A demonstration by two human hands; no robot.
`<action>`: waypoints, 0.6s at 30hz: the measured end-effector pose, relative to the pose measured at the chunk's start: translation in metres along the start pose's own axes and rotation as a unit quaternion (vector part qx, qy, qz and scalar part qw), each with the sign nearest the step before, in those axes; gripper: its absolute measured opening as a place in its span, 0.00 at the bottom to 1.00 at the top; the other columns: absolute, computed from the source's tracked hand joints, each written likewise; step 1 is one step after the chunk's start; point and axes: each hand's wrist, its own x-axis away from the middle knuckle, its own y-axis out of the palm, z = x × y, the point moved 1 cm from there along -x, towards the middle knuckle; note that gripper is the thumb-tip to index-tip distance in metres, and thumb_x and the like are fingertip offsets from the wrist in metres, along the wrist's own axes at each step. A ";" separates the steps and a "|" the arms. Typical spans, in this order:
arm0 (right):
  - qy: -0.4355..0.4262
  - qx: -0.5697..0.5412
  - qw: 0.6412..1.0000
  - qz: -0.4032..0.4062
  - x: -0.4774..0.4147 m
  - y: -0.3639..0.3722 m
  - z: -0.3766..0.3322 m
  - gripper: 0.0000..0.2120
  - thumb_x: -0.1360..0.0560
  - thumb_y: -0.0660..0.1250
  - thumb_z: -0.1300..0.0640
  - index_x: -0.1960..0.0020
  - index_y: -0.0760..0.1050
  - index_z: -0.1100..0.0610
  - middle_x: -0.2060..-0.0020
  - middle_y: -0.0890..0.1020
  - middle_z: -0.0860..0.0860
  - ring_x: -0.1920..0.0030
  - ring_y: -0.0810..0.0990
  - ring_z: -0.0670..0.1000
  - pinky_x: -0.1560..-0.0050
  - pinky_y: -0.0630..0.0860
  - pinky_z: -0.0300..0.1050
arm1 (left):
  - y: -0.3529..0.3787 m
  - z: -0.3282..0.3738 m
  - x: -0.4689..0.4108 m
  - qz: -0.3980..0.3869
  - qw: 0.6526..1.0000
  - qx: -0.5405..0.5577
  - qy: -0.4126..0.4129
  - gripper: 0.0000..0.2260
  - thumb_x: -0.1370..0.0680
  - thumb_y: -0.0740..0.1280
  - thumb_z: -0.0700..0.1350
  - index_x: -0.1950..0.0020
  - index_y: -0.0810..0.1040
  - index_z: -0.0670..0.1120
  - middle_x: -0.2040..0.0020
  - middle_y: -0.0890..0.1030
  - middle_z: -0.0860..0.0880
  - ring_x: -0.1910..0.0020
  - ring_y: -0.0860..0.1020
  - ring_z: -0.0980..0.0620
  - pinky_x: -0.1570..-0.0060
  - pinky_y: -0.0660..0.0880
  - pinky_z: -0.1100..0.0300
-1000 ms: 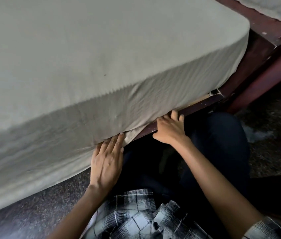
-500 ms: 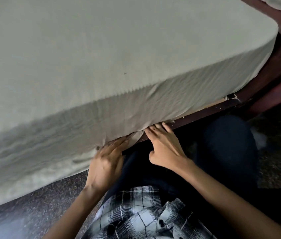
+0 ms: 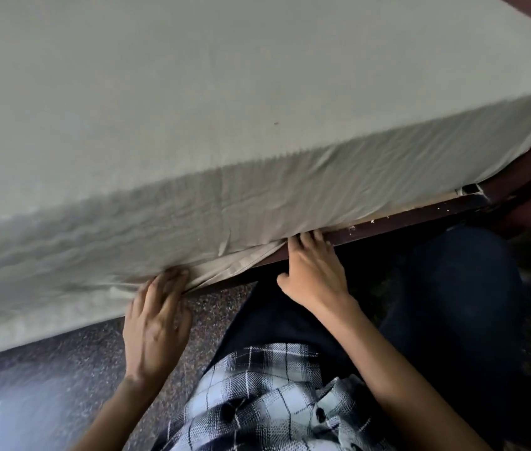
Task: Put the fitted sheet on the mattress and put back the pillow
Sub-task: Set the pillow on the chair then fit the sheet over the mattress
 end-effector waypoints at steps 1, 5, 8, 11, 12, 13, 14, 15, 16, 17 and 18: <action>-0.011 -0.003 1.000 0.012 0.002 -0.003 -0.005 0.27 0.28 0.64 0.53 0.31 0.67 0.60 0.33 0.71 0.57 0.29 0.63 0.59 0.30 0.60 0.55 | 0.001 -0.001 0.002 -0.008 1.000 -0.009 0.004 0.22 0.27 0.58 0.45 0.35 0.75 0.42 0.38 0.76 0.41 0.40 0.72 0.40 0.39 0.68 0.47; -0.089 -0.019 0.987 0.134 0.002 -0.002 -0.021 0.10 0.39 0.61 0.58 0.62 0.79 0.58 0.64 0.82 0.53 0.58 0.80 0.57 0.53 0.75 0.49 | 0.001 -0.002 0.000 -0.037 0.998 -0.044 0.000 0.25 0.27 0.58 0.49 0.32 0.72 0.42 0.36 0.76 0.41 0.36 0.69 0.44 0.33 0.62 0.50; -0.137 -0.036 0.983 0.120 -0.003 0.008 -0.014 0.23 0.40 0.51 0.57 0.57 0.82 0.61 0.59 0.84 0.52 0.56 0.81 0.56 0.52 0.78 0.48 | 0.003 -0.004 -0.009 -0.062 0.996 -0.054 -0.022 0.26 0.27 0.59 0.53 0.33 0.72 0.41 0.39 0.78 0.41 0.38 0.72 0.44 0.34 0.64 0.50; -0.154 -0.022 0.985 0.079 -0.001 0.017 -0.010 0.30 0.41 0.57 0.56 0.42 0.79 0.63 0.46 0.82 0.55 0.45 0.79 0.57 0.39 0.74 0.54 | 0.004 -0.005 -0.013 -0.075 0.995 -0.053 -0.029 0.25 0.24 0.58 0.55 0.34 0.74 0.41 0.40 0.79 0.42 0.40 0.76 0.43 0.34 0.65 0.50; -0.145 -0.008 0.987 0.062 0.001 0.021 -0.014 0.33 0.43 0.61 0.55 0.38 0.76 0.62 0.42 0.80 0.56 0.41 0.77 0.57 0.35 0.70 0.55 | 0.003 -0.004 -0.013 -0.075 0.995 -0.050 -0.028 0.24 0.23 0.57 0.55 0.35 0.75 0.41 0.40 0.79 0.42 0.40 0.76 0.43 0.35 0.65 0.50; -0.128 0.002 0.991 0.047 0.004 0.023 -0.020 0.37 0.45 0.63 0.53 0.36 0.74 0.62 0.40 0.78 0.56 0.39 0.75 0.58 0.33 0.67 0.56 | 0.001 -0.005 -0.015 -0.072 0.996 -0.043 -0.024 0.23 0.22 0.57 0.55 0.36 0.75 0.41 0.41 0.80 0.43 0.41 0.77 0.43 0.36 0.66 0.50; -0.106 0.010 0.994 0.038 0.006 0.025 -0.026 0.39 0.46 0.66 0.52 0.35 0.73 0.60 0.40 0.78 0.57 0.38 0.74 0.59 0.33 0.66 0.57 | -0.001 -0.004 -0.017 -0.065 0.997 -0.031 -0.020 0.22 0.22 0.57 0.54 0.37 0.76 0.42 0.42 0.80 0.43 0.43 0.77 0.43 0.38 0.67 0.51; -0.080 0.015 0.996 0.033 0.006 0.027 -0.032 0.39 0.47 0.69 0.52 0.35 0.73 0.59 0.40 0.78 0.58 0.38 0.74 0.60 0.34 0.66 0.58 | -0.004 -0.004 -0.019 -0.052 0.998 -0.019 -0.015 0.19 0.21 0.57 0.52 0.39 0.78 0.42 0.44 0.81 0.44 0.45 0.79 0.44 0.41 0.69 0.52; -0.055 0.022 0.998 0.037 0.007 0.031 -0.038 0.40 0.49 0.73 0.54 0.37 0.74 0.58 0.41 0.78 0.59 0.39 0.75 0.61 0.34 0.66 0.59 | -0.006 -0.004 -0.021 -0.033 0.999 -0.012 -0.012 0.17 0.21 0.59 0.50 0.41 0.79 0.42 0.46 0.82 0.45 0.48 0.80 0.45 0.44 0.70 0.54; -0.037 0.033 0.998 0.043 0.007 0.034 -0.043 0.40 0.51 0.76 0.55 0.38 0.75 0.56 0.42 0.78 0.60 0.40 0.75 0.62 0.35 0.65 0.61 | -0.009 -0.004 -0.023 -0.011 1.000 -0.008 -0.012 0.14 0.22 0.61 0.47 0.43 0.81 0.42 0.48 0.83 0.46 0.51 0.81 0.46 0.48 0.71 0.56; -0.026 0.042 0.997 0.053 0.006 0.037 -0.047 0.40 0.52 0.77 0.57 0.39 0.76 0.54 0.44 0.78 0.59 0.42 0.76 0.63 0.36 0.63 0.61 | -0.011 -0.004 -0.023 0.008 1.000 -0.002 -0.016 0.12 0.23 0.62 0.45 0.45 0.81 0.42 0.50 0.84 0.46 0.54 0.82 0.46 0.51 0.72 0.58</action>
